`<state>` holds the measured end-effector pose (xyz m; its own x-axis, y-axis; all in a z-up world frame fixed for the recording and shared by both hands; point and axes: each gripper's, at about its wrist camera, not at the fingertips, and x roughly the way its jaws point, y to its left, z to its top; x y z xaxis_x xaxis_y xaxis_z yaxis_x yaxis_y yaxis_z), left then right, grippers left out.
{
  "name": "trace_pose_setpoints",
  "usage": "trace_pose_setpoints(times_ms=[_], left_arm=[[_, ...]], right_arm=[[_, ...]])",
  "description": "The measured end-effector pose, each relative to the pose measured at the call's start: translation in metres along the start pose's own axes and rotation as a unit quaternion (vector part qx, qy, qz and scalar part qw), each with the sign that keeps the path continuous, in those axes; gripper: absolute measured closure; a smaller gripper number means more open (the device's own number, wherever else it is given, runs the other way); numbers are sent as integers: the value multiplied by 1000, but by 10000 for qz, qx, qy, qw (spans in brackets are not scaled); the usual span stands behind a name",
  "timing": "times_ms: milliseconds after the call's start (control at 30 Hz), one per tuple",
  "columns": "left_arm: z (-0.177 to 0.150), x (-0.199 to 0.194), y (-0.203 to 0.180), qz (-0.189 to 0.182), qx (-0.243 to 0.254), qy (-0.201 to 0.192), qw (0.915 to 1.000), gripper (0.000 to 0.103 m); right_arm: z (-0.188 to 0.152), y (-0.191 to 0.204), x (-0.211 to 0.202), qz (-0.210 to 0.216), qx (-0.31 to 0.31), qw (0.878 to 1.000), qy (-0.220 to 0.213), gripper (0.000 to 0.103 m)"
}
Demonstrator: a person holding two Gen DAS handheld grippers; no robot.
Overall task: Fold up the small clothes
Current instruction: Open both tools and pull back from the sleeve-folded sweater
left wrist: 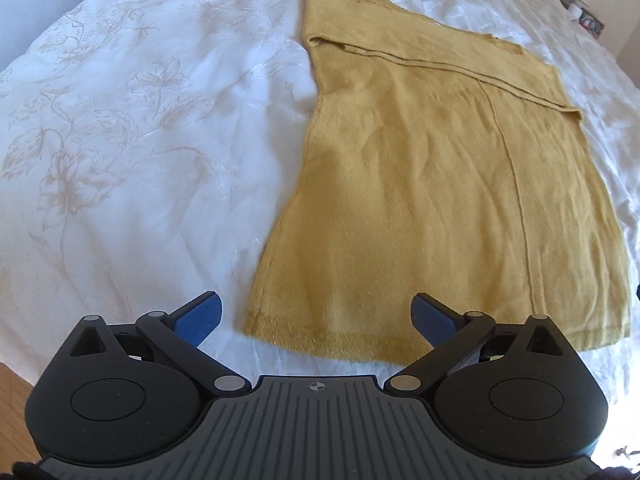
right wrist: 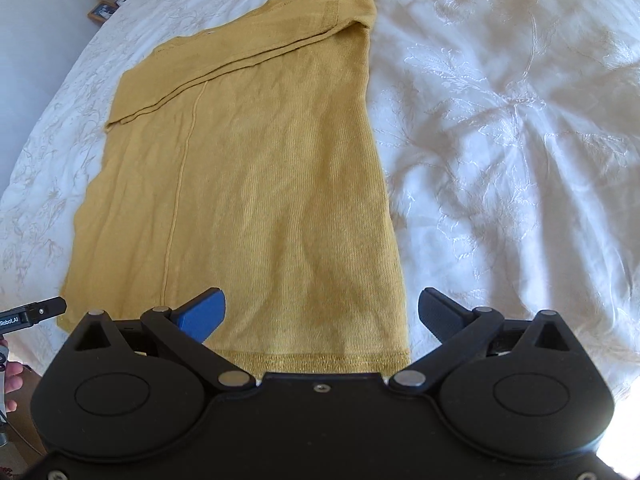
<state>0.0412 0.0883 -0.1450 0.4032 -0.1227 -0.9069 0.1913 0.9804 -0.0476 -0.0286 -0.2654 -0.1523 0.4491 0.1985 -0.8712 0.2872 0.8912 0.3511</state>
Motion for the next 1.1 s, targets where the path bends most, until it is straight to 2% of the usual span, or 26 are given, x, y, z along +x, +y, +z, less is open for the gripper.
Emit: trace_pose_setpoints(times_ms=[100, 200, 433, 733, 933, 1100], left_arm=[[-19, -11, -9, 57, 185, -117, 9997, 0], [-34, -21, -13, 82, 159, -234, 9996, 0], [-55, -33, -16, 171, 206, -404, 9988, 0], [-45, -25, -9, 274, 336, -443, 9981, 0], [-30, -14, -4, 300, 453, -528, 9971, 0], [-16, 0, -6, 215, 589, -446, 9970, 0]], right_arm=[[-18, -3, -5, 139, 87, 9999, -54, 1], [-31, -6, -8, 297, 172, 9994, -80, 1], [-47, -10, -16, 497, 142, 9984, -233, 1], [-46, -23, -19, 562, 290, 9971, -425, 1], [-37, -29, -6, 507, 375, 9976, -302, 1], [-29, -26, 6, 479, 337, 9982, -158, 1]])
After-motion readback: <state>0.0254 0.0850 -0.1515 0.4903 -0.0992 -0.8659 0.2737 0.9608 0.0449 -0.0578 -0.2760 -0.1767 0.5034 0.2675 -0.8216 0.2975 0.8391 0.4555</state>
